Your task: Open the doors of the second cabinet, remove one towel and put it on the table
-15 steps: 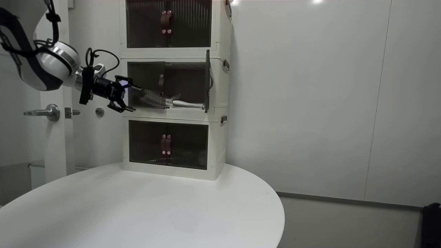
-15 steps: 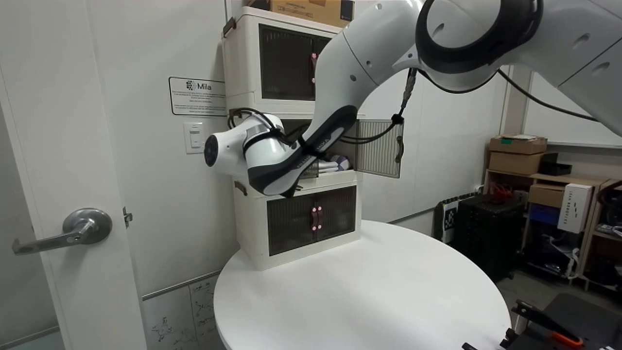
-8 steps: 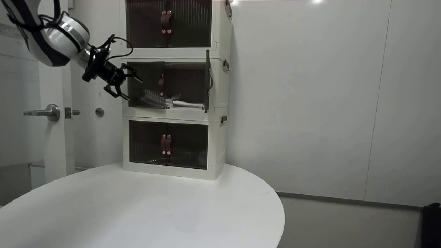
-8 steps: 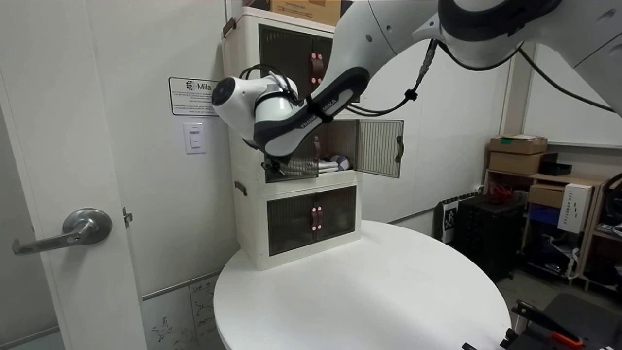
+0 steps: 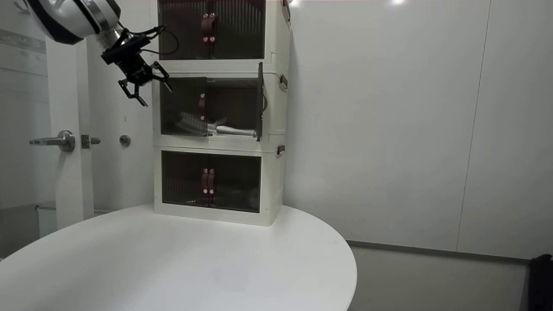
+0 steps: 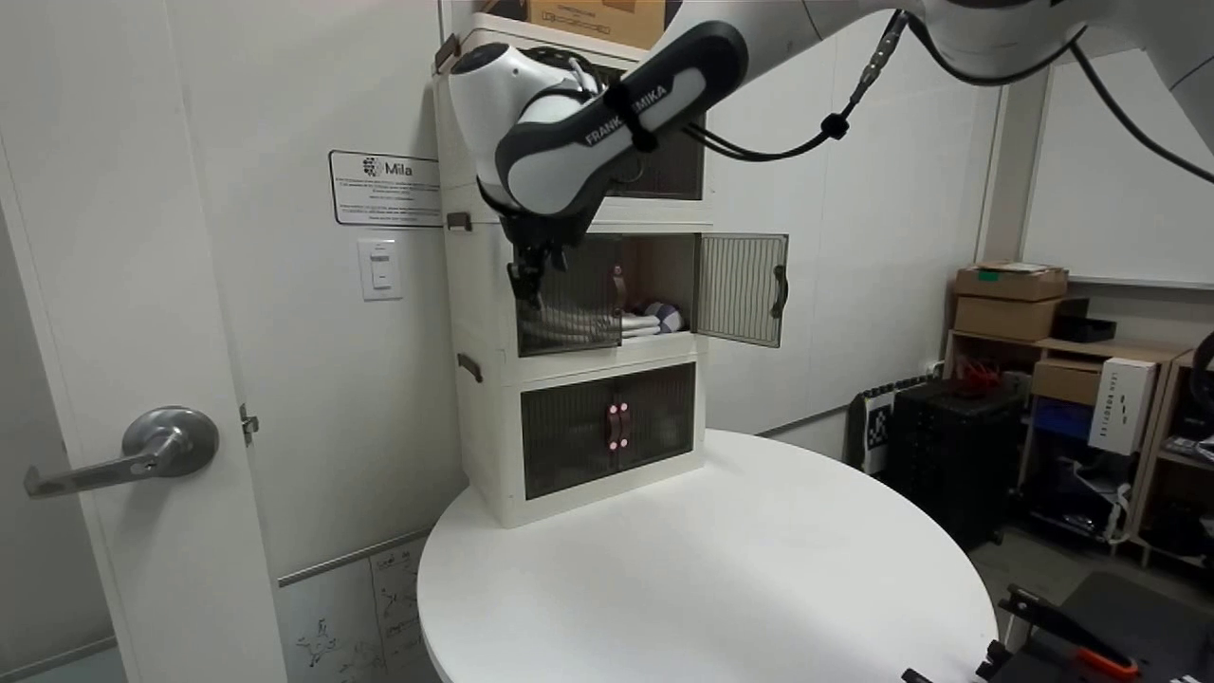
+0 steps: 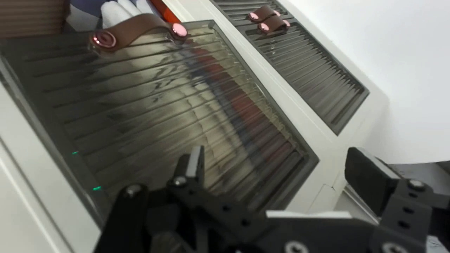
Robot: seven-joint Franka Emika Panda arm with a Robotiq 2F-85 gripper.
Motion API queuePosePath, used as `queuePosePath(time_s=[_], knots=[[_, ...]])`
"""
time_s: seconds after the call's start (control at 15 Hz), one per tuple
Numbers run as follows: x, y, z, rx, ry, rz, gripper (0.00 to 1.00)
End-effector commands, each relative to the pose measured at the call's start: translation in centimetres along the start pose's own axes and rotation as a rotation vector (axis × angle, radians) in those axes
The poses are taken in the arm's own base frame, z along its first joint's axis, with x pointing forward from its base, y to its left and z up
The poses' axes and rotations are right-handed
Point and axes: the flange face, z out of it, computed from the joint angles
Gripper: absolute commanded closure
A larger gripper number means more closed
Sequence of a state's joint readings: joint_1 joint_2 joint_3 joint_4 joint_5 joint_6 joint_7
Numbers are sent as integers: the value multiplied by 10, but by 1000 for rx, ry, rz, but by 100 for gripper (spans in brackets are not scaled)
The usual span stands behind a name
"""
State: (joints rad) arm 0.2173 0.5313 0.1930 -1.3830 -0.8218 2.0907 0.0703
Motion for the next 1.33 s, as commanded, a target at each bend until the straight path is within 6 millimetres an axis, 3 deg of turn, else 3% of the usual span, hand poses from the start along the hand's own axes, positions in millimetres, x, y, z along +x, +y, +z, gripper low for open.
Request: queuePosePath(time_s=[0.0,0.33,0.87,1.27], knots=[[-22,23,-31,119,-33,-85,0],[-56,74,-43,106,-152,14,0],[-100,139,2,61,-240,42,0],[-100,159,23,53,-52,-32,0]])
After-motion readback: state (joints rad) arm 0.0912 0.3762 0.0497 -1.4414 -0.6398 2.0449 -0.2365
